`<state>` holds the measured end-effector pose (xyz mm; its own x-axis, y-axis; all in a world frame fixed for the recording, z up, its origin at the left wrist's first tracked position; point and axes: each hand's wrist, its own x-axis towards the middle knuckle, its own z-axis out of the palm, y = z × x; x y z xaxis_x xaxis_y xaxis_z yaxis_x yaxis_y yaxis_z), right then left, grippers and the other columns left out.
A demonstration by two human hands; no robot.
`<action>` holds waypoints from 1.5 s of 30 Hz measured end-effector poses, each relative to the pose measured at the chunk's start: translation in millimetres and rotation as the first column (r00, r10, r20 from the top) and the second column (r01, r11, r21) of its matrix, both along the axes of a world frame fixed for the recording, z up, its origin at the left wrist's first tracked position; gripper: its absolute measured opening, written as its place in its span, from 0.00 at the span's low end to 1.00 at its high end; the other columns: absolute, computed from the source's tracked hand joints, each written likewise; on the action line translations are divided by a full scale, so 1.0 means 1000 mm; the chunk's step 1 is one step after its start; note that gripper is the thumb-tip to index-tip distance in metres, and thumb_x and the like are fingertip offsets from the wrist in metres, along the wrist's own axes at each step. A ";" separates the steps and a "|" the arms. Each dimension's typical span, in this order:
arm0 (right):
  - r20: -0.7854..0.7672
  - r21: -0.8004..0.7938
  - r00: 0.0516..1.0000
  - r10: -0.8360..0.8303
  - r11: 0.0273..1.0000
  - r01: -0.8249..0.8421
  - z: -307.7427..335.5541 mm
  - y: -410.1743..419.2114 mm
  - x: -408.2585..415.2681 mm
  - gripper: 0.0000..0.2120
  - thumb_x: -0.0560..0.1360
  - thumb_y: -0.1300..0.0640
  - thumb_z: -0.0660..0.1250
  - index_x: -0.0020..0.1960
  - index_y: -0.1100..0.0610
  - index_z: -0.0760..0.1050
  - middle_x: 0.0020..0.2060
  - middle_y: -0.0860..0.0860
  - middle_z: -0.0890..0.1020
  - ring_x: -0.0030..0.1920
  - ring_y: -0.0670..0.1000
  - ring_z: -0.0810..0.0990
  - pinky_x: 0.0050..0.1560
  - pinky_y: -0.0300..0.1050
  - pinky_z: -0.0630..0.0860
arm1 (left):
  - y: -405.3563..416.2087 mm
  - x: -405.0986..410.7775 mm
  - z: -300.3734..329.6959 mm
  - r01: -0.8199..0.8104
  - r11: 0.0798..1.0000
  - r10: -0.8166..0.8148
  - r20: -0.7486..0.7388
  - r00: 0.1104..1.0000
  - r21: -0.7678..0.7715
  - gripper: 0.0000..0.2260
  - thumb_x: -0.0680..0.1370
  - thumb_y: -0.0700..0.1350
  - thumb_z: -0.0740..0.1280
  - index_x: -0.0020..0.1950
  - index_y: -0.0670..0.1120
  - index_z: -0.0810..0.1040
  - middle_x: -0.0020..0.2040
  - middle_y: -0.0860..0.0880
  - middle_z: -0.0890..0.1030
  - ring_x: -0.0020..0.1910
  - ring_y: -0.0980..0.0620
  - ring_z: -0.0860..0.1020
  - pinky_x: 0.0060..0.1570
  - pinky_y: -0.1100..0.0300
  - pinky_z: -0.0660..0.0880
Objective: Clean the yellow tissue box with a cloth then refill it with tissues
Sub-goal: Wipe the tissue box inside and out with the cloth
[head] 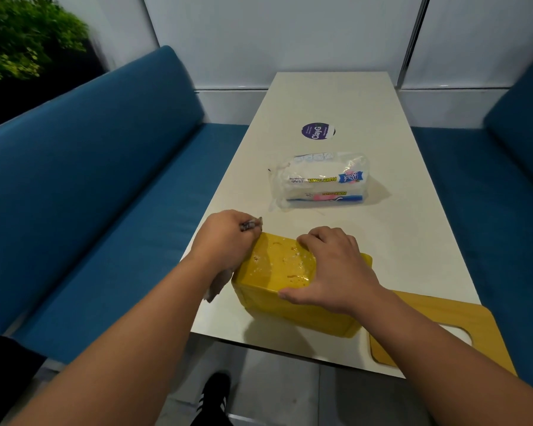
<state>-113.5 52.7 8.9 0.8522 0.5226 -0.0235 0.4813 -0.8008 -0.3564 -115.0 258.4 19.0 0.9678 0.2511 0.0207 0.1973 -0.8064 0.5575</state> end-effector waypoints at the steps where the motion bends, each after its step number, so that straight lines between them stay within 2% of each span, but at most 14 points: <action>1: -0.001 0.004 1.000 -0.003 1.000 0.003 -0.001 0.000 0.000 0.46 0.59 0.25 0.68 0.71 0.46 0.64 0.66 0.46 0.67 0.66 0.50 0.62 0.67 0.48 0.60 | 0.000 -0.008 -0.002 0.031 0.998 -0.032 0.016 0.999 0.047 0.11 0.78 0.54 0.64 0.56 0.53 0.82 0.54 0.55 0.80 0.51 0.51 0.76 0.49 0.57 0.74; 5: -0.006 0.015 1.000 0.003 1.000 -0.003 -0.002 0.000 0.000 0.47 0.59 0.26 0.68 0.72 0.47 0.63 0.66 0.47 0.66 0.66 0.50 0.62 0.67 0.48 0.61 | 0.001 -0.058 -0.014 0.135 0.976 -0.156 0.113 0.981 0.173 0.10 0.79 0.54 0.64 0.53 0.55 0.83 0.50 0.59 0.74 0.45 0.54 0.75 0.43 0.58 0.74; 8: -0.004 0.017 1.000 0.016 1.000 -0.015 0.000 -0.001 0.001 0.47 0.60 0.27 0.69 0.72 0.47 0.63 0.66 0.47 0.66 0.66 0.50 0.62 0.67 0.48 0.61 | 0.001 -0.066 -0.015 0.145 0.966 -0.173 0.118 0.978 0.216 0.10 0.79 0.54 0.64 0.54 0.55 0.83 0.49 0.59 0.73 0.43 0.54 0.75 0.39 0.58 0.73; 14: 0.007 0.005 1.000 0.006 1.000 -0.006 -0.001 -0.001 0.000 0.46 0.60 0.25 0.67 0.71 0.47 0.63 0.66 0.47 0.67 0.65 0.50 0.62 0.67 0.48 0.62 | -0.008 -0.019 -0.004 0.107 0.951 -0.124 0.041 0.991 0.289 0.13 0.80 0.54 0.60 0.60 0.55 0.81 0.55 0.55 0.75 0.50 0.51 0.75 0.44 0.59 0.73; 21: -0.001 0.018 1.000 0.014 1.000 -0.014 -0.002 -0.001 0.001 0.46 0.60 0.26 0.68 0.71 0.48 0.64 0.66 0.48 0.67 0.66 0.50 0.62 0.67 0.48 0.61 | -0.001 -0.077 -0.017 0.181 0.955 -0.212 0.115 0.970 0.237 0.09 0.79 0.53 0.64 0.51 0.54 0.83 0.45 0.59 0.72 0.39 0.53 0.75 0.36 0.56 0.73; 24: 0.000 0.008 1.000 0.026 1.000 -0.026 -0.001 -0.002 0.002 0.46 0.60 0.26 0.68 0.71 0.48 0.64 0.66 0.48 0.67 0.66 0.50 0.62 0.67 0.48 0.61 | -0.001 -0.058 -0.013 0.157 0.950 -0.191 0.104 0.976 0.269 0.12 0.79 0.55 0.62 0.52 0.54 0.84 0.47 0.57 0.74 0.42 0.52 0.75 0.39 0.55 0.75; 28: -0.004 -0.003 1.000 0.017 1.000 -0.017 0.000 -0.001 0.001 0.46 0.60 0.26 0.68 0.72 0.47 0.64 0.66 0.48 0.67 0.66 0.50 0.62 0.67 0.48 0.62 | -0.005 -0.017 -0.006 0.105 0.930 -0.123 0.029 0.992 0.351 0.13 0.80 0.54 0.60 0.58 0.54 0.81 0.54 0.55 0.75 0.49 0.51 0.75 0.43 0.56 0.73; 31: -0.005 0.004 1.000 0.004 1.000 -0.004 -0.001 -0.001 0.001 0.47 0.60 0.26 0.67 0.72 0.47 0.63 0.66 0.48 0.67 0.66 0.51 0.63 0.67 0.49 0.62 | -0.007 -0.028 -0.007 0.103 0.931 -0.125 0.043 0.991 0.349 0.13 0.81 0.52 0.60 0.59 0.55 0.81 0.53 0.55 0.75 0.48 0.50 0.75 0.42 0.57 0.73; 34: -0.010 0.011 1.000 0.001 1.000 0.000 -0.001 -0.001 0.001 0.47 0.60 0.26 0.67 0.72 0.47 0.63 0.66 0.48 0.67 0.66 0.51 0.62 0.68 0.49 0.62 | -0.005 -0.065 -0.012 0.168 0.947 -0.205 0.114 0.972 0.274 0.10 0.80 0.52 0.63 0.54 0.55 0.83 0.47 0.57 0.74 0.42 0.52 0.75 0.39 0.55 0.74; 37: -0.009 0.010 1.000 0.006 1.000 -0.006 -0.001 -0.001 0.001 0.47 0.60 0.26 0.68 0.73 0.48 0.62 0.67 0.48 0.66 0.66 0.51 0.62 0.68 0.49 0.62 | 0.006 -0.067 -0.014 0.199 0.962 -0.220 0.097 0.971 0.188 0.09 0.78 0.54 0.65 0.52 0.55 0.84 0.46 0.58 0.74 0.42 0.54 0.75 0.40 0.54 0.75; 41: -0.016 0.005 1.000 0.006 1.000 -0.006 0.000 -0.001 0.001 0.48 0.60 0.26 0.68 0.73 0.48 0.62 0.67 0.48 0.66 0.67 0.51 0.62 0.67 0.49 0.63 | 0.014 -0.019 -0.001 0.175 0.950 -0.182 0.003 0.983 0.258 0.11 0.79 0.54 0.64 0.57 0.55 0.82 0.53 0.58 0.74 0.51 0.53 0.74 0.48 0.55 0.75; 45: -0.010 0.019 1.000 0.004 1.000 -0.004 0.000 0.000 0.000 0.48 0.59 0.26 0.68 0.72 0.47 0.62 0.67 0.48 0.67 0.66 0.51 0.63 0.67 0.50 0.64 | 0.006 0.018 0.023 0.393 0.880 -0.366 -0.146 0.919 0.267 0.11 0.79 0.52 0.65 0.59 0.55 0.81 0.56 0.57 0.76 0.53 0.54 0.74 0.52 0.58 0.74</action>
